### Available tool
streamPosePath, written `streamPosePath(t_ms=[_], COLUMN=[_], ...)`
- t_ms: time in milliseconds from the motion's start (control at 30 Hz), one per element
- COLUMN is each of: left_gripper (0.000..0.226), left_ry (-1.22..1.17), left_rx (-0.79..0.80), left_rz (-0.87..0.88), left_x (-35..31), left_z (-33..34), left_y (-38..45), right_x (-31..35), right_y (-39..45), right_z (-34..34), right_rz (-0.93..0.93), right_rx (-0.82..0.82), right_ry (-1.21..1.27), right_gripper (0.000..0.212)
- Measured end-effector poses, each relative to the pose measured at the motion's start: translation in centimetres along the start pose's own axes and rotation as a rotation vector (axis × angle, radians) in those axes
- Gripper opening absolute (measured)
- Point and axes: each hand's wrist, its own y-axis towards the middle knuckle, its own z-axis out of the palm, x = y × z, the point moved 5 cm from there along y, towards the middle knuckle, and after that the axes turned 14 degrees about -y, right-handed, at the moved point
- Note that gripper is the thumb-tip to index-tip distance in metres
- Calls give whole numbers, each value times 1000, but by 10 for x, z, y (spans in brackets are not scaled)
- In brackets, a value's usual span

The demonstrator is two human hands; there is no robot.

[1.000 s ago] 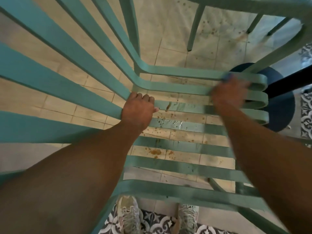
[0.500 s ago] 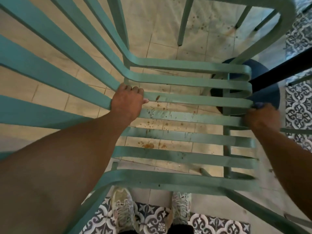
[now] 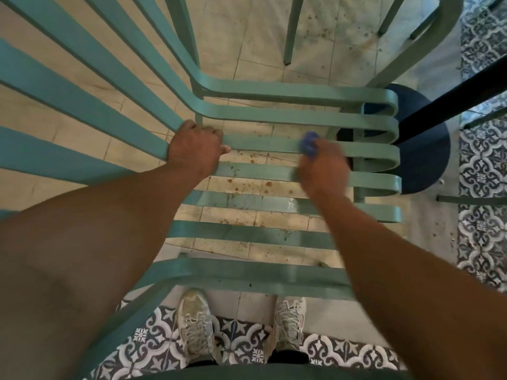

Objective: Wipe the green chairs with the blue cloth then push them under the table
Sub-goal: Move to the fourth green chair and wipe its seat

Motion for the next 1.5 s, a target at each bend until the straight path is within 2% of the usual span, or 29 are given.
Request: streamPosePath(t_ms=[100,167,200,233,300,367,433,500,533,567,633,700,733,767,800,867,933,1000,1033,1100,1133,1200,1233,1300,1400,1467,1500], left_gripper=[45,45,45,44,39,33,34,39,41,43,43,44,46,47,47,48,48,48,49,51,52,53,54,54,53,53,53], left_ry=[-3,-3,-7,-12,-12,3,13,35,29,9,-27,-30,-24,-19,-18,-16,-2,4,2,9,17,28,28,23,22,38,37], left_rx=[-24,-30,-28,-28,-19,-11,-1,20,20,10,1,-7,-6,0,1,-10,-21,-34,-46,-45,-37,-37,-32,-16,-15,-10,-14], left_rz=[12,9,7,4,0,13,22,16,13,10,9,15,19,21,22,27,31,46,50,34,28,28,25,21,26,22,24], left_x=[0,-1,0,0,1,1,1,2,2,1,1,1,1,2,2,1,-1,-2,-2,-1,-2,-3,-3,-2,-3,-2,-3], left_z=[0,0,1,1,2,4,5,5,5,3,2,3,4,5,6,5,4,4,4,6,7,6,6,5,6,7,6], left_y=[0,0,1,2,4,6,8,8,8,7,5,4,3,3,2,2,2,1,1,1,1,2,2,1,1,0,1], right_x=[-80,-81,-60,-28,65,145,169,136,100,56,-42,-113,-129,-129,-113,-44,48,133,161,169,152,92,54,-26,-121,-127,-107], right_y=[6,4,-3,-12,-47,-86,-98,-92,-85,-75,-60,-54,-54,-55,-57,-67,-89,-122,-135,-146,-148,-145,-140,-124,-99,-95,-96], right_z=[-36,-35,-25,-10,26,55,61,48,43,31,0,-30,-36,-35,-29,-2,34,64,70,68,64,45,34,7,-27,-27,-20], right_rz=[322,446,444,383,119,-106,-215,-399,-429,-382,-115,197,272,268,189,-138,-449,-631,-651,-688,-778,-936,-942,-812,-291,-59,-45], right_rx=[-38,-34,-42,-29,43,118,119,136,149,129,69,55,44,32,16,-1,91,228,264,271,242,281,281,218,234,193,158], right_ry=[52,15,-11,-25,16,60,67,-40,-89,-130,-180,-208,-230,-247,-250,-200,-133,-60,-27,-22,-83,-171,-204,-250,-262,-221,-172], right_gripper=[35,46,43,38,30,34,36,31,28,24,19,22,23,22,20,24,33,32,32,34,35,36,33,29,21,18,14])
